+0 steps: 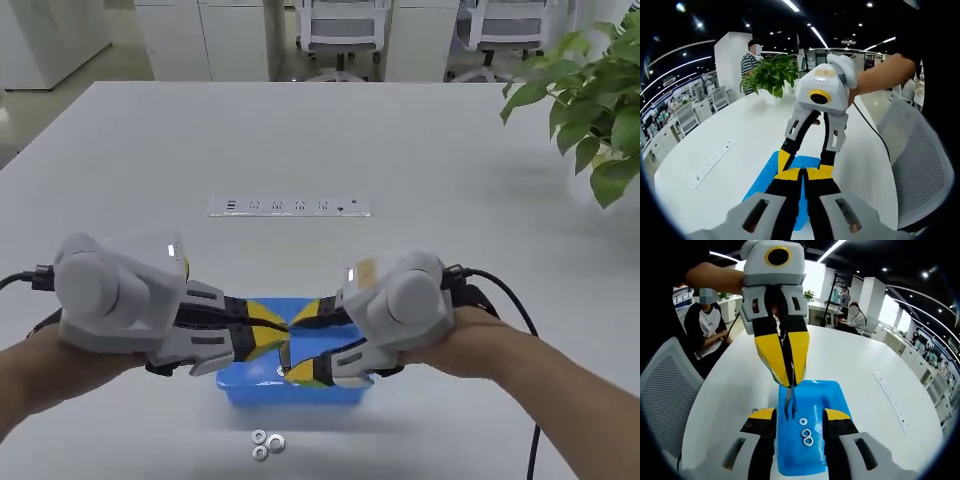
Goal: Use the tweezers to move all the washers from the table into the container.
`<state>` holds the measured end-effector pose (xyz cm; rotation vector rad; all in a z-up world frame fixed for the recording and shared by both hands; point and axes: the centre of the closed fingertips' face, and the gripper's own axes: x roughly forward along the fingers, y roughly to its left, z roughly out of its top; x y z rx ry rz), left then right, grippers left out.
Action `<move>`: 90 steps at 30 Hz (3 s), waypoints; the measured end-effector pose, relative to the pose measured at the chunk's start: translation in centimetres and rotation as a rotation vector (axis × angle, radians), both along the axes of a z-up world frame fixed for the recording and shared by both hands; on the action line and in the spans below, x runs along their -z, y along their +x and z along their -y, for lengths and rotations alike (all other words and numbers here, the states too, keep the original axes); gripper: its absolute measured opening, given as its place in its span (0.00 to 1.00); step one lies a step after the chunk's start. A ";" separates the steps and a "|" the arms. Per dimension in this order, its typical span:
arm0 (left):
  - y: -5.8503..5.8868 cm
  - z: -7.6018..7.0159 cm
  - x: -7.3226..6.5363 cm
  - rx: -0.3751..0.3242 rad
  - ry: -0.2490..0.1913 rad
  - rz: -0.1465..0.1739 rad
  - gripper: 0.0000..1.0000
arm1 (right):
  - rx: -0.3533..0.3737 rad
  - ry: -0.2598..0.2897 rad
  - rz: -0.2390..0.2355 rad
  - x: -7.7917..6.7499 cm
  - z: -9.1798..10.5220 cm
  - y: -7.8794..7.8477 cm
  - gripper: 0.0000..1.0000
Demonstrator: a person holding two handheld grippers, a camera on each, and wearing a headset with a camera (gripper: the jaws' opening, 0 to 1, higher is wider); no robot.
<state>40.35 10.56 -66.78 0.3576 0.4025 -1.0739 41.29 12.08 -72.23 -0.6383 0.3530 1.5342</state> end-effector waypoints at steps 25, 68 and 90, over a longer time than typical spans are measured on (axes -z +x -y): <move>-2.0 -0.7 -2.9 -0.027 -0.005 0.057 0.05 | 0.233 0.068 -0.045 -2.3 4.2 -1.6 0.77; -5.2 0.2 1.4 0.006 0.006 -0.002 0.06 | 0.331 0.084 -0.101 -0.1 8.1 -5.6 1.00; -5.5 0.2 3.1 -0.005 0.015 -0.040 0.06 | 0.336 0.066 -0.116 0.7 8.5 -6.0 1.00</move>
